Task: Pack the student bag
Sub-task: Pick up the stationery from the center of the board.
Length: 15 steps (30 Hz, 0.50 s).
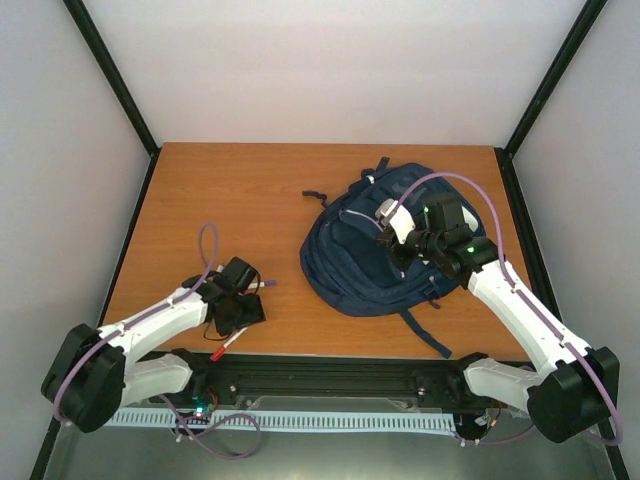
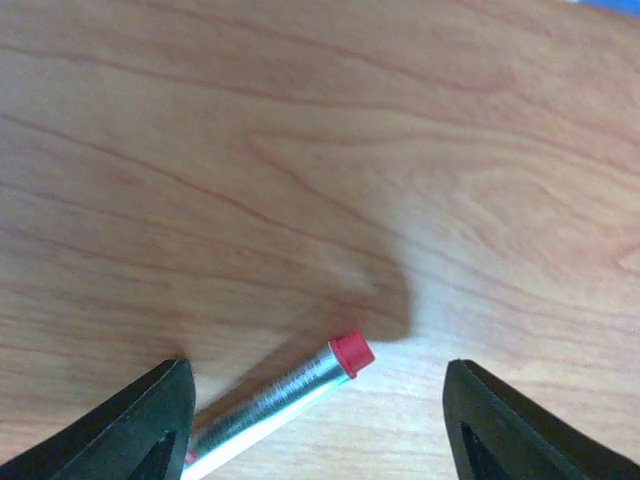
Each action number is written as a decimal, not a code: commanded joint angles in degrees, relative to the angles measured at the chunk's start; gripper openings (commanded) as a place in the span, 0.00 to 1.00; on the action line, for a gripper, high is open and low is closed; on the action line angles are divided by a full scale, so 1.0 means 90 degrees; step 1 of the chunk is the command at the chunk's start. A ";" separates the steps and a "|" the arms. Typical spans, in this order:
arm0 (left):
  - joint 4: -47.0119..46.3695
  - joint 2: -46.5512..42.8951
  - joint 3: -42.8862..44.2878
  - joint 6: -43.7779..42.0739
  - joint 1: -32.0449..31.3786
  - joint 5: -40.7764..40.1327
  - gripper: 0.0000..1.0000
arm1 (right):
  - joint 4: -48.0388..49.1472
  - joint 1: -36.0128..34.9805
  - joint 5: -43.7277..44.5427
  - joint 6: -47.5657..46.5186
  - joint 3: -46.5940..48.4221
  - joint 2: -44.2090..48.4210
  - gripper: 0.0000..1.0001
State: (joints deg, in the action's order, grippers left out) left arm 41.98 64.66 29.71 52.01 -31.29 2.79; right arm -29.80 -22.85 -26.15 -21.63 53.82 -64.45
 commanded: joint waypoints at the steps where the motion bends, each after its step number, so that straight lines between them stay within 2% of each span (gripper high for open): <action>1: 0.0415 0.0114 -0.0049 0.0288 -0.0370 0.0199 0.73 | 0.0272 0.0000 -0.0364 -0.0102 0.0015 0.0098 0.03; 4: 0.0533 -0.0083 0.0004 0.0571 -0.0486 -0.0345 0.79 | 0.0272 0.0003 -0.0349 -0.0111 0.0016 0.0114 0.03; 7: 0.0857 -0.0618 0.0215 0.0828 -0.0488 -0.0697 0.79 | 0.0262 0.0000 -0.0336 -0.0114 0.0006 0.0129 0.03; 10: 0.1140 -0.1032 0.0352 0.0892 -0.0524 -0.0548 0.73 | 0.0260 0.0000 -0.0368 -0.0121 0.0000 0.0118 0.03; 12: 0.1530 -0.0942 0.0444 0.0753 -0.0564 -0.0450 0.71 | 0.0255 0.0000 -0.0406 -0.0123 0.0015 0.0096 0.03; 15: 0.1661 -0.0471 0.0492 0.0757 -0.1165 -0.0395 0.67 | 0.0228 0.0000 -0.0453 -0.0131 0.0042 0.0036 0.03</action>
State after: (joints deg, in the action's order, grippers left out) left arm 51.72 56.62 32.12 58.00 -36.84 -1.34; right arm -29.87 -22.85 -26.39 -21.65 53.82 -64.47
